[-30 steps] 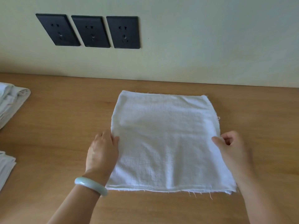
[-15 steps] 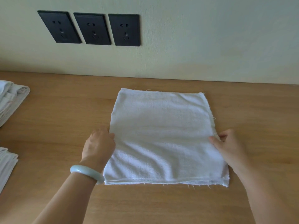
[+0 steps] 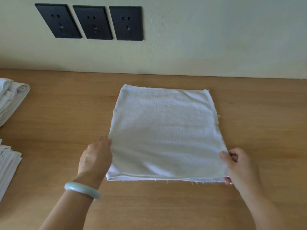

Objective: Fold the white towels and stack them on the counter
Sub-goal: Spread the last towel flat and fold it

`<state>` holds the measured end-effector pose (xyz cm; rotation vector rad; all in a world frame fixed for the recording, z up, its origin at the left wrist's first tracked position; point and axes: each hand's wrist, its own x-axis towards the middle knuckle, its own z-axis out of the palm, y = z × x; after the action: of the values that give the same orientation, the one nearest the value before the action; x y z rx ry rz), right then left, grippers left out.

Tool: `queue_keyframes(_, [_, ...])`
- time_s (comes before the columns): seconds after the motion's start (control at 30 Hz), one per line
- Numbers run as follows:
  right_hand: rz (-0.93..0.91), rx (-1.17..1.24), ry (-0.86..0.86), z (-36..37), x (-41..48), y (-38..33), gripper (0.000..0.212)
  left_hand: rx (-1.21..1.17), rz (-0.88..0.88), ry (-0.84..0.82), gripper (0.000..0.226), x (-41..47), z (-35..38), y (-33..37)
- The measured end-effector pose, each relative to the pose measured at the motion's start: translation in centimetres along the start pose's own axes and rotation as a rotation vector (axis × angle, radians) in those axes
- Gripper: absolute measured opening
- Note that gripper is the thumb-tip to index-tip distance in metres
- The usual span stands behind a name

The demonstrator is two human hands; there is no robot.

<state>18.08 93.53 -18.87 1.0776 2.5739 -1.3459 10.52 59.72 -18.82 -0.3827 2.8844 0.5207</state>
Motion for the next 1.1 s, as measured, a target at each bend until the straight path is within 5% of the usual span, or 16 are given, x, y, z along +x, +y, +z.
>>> queue_keyframes(0.2, [0.012, -0.075, -0.025, -0.3, -1.4, -0.5, 0.023, 0.135, 0.000, -0.007, 0.044, -4.4, 0.5, 0.0])
queue_keyframes(0.53, [-0.032, -0.209, 0.093, 0.2, -3.4, 1.0, 0.024, -0.190, -0.039, -0.069, 0.012, -5.4, 0.6, -2.6])
queue_keyframes(0.67, [-0.039, -0.203, 0.106, 0.1, -3.8, 1.1, 0.014, -0.217, -0.052, -0.119, 0.016, -5.9, 0.5, -2.8])
queue_keyframes(0.83, [-0.345, -0.648, 0.356, 2.4, -3.4, -1.1, 0.034, -0.023, 0.223, 0.203, 0.035, -5.6, -0.3, 0.9])
queue_keyframes(0.97, [-0.650, -0.504, 0.201, 9.6, -3.2, -5.7, 0.055, 0.079, 0.487, 0.132, 0.061, -2.7, 2.7, 5.4])
queue_keyframes(1.1, [-0.600, -0.638, 0.100, 12.9, -2.6, -4.0, 0.064, 0.225, 0.502, 0.068, 0.068, -1.6, 6.3, 3.6])
